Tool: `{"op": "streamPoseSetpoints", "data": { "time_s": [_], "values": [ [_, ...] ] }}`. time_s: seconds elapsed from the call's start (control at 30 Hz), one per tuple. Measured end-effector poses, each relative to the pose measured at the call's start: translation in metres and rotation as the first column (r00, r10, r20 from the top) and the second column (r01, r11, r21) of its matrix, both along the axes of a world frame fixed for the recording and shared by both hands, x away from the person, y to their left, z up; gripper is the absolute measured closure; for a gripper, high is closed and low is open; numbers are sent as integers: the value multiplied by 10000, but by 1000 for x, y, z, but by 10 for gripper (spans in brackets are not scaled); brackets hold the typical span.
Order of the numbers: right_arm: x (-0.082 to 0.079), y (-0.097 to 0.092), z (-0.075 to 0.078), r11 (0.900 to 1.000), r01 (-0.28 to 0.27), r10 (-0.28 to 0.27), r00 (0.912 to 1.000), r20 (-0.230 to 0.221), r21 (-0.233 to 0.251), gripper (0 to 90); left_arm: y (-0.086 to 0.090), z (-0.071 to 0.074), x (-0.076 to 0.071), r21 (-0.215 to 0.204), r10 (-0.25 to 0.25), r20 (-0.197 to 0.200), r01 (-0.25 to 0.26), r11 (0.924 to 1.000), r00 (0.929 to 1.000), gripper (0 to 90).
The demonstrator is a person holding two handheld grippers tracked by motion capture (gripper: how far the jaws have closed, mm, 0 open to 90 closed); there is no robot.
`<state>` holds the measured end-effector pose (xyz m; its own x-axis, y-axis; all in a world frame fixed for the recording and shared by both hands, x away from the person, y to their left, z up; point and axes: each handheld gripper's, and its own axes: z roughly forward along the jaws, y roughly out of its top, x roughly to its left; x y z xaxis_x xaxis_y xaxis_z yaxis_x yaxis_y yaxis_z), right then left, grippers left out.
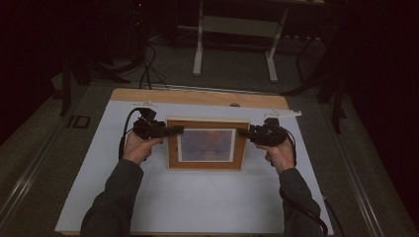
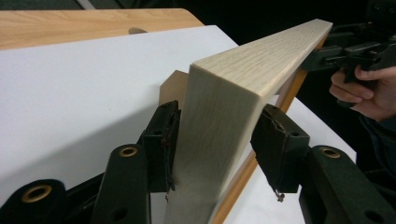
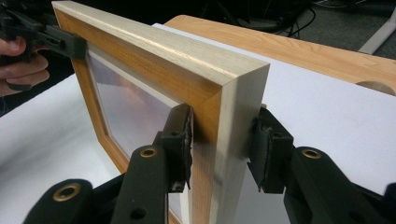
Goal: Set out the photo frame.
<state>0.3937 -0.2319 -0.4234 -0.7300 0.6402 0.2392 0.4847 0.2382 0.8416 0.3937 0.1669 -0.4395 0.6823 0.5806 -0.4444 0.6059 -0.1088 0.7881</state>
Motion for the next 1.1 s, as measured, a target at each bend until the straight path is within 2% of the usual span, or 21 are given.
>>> {"op": "streamPoseSetpoints", "data": {
  "time_s": [0.27, 0.73, 0.9, 1.1],
  "values": [
    [-1, 1, 1, 9997, -50, 53, 9999, 139, -220, 611, -4, 1, -4, 435, 129, 190, -137, 9990, 9997, 512],
    [-1, 1, 1, 9995, 7, 0, 9997, 248, -302, 602, -4, 0, -8, 685, 115, 154, -125, 9976, 9998, 521],
    [-2, 1, 1, 9993, 53, -44, 9996, 265, -358, 581, -3, -1, -10, 693, 67, 266, -86, 9976, 9996, 500],
    [-3, -3, -1, 9992, 23, -17, 9999, 156, -408, 551, -3, 0, -12, 910, 43, 463, -85, 9958, 9989, 465]
  ]
}}
